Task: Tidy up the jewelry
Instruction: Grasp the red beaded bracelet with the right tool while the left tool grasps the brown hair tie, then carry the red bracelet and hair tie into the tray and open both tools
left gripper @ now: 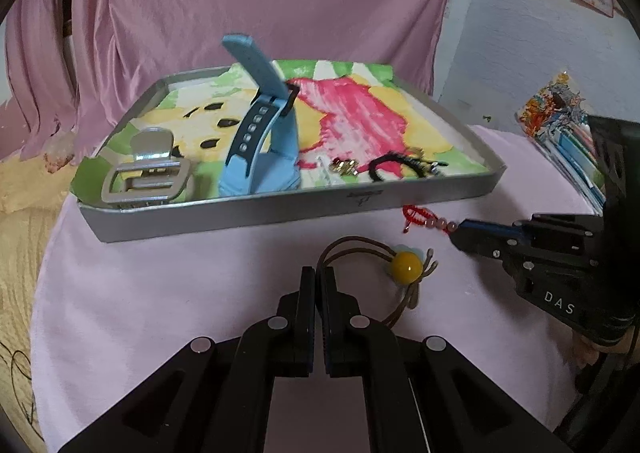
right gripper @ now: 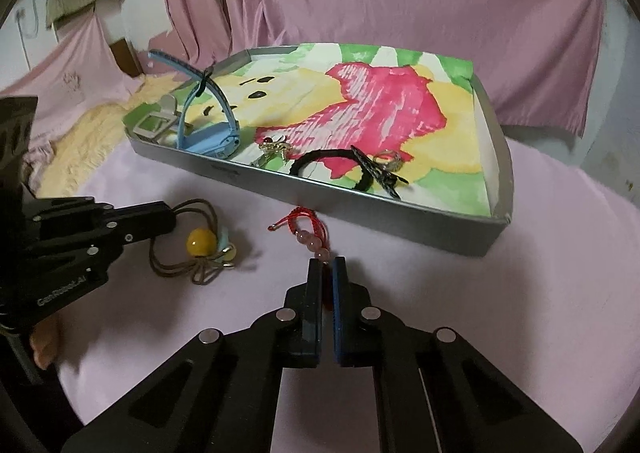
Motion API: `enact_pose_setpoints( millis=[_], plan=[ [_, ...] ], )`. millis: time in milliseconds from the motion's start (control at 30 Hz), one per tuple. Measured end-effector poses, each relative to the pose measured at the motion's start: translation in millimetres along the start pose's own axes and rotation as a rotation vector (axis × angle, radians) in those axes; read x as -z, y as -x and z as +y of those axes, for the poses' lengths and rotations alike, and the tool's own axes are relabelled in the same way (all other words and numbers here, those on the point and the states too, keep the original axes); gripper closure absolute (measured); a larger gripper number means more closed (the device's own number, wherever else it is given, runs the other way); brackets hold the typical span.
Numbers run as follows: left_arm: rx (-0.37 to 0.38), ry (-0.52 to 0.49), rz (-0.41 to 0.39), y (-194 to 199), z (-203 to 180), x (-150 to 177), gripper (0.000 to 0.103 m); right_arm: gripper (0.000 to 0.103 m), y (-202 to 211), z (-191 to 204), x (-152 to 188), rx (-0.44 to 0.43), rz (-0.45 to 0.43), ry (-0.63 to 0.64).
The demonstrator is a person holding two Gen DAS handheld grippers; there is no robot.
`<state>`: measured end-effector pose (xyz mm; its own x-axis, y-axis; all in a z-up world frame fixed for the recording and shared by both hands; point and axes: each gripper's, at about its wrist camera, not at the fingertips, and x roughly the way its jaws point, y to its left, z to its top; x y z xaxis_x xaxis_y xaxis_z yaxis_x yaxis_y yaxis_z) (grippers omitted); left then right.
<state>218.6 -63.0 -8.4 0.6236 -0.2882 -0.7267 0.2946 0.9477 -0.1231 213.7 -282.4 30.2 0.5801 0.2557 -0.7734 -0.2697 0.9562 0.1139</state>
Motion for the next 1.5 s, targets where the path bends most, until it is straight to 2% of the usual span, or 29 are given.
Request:
enact_pose_setpoints(
  millis=[233, 433, 633, 767, 900, 1133, 1300, 1500],
  plan=[
    [-0.005, -0.017, -0.199, 34.0, -12.6, -4.8, 0.1, 0.099, 29.4, 1.1, 10.6, 0.013, -0.109, 0.018],
    [0.025, -0.034, -0.259, 47.4, -21.2, -18.2, 0.1, 0.099, 59.1, 0.1, 6.8, -0.01, -0.2, 0.015],
    [0.051, 0.016, -0.332, 55.8, -22.8, -41.7, 0.1, 0.099, 75.0, -9.5, -8.8, -0.005, -0.304, -0.022],
    [0.09, 0.079, -0.303, 41.3, -18.9, -62.5, 0.1, 0.099, 67.2, -13.9, -24.3, 0.014, -0.336, -0.036],
    [0.101, 0.113, -0.324, 25.5, -14.0, -78.6, 0.1, 0.099, 55.3, -19.9, -43.5, 0.025, -0.366, -0.058],
    [0.111, 0.153, -0.322, 0.1, -3.1, -91.5, 0.1, 0.099, 20.0, -28.4, -58.9, -0.022, -0.322, -0.107],
    [0.067, 0.13, -0.248, -19.9, -5.7, -88.2, 0.1, 0.099, 0.0, -32.4, -56.4, -0.028, -0.262, -0.124],
    [0.056, 0.108, -0.133, -38.4, -9.1, -77.0, 0.1, 0.099, -23.0, -37.2, -53.0, -0.061, -0.177, -0.145]
  ],
)
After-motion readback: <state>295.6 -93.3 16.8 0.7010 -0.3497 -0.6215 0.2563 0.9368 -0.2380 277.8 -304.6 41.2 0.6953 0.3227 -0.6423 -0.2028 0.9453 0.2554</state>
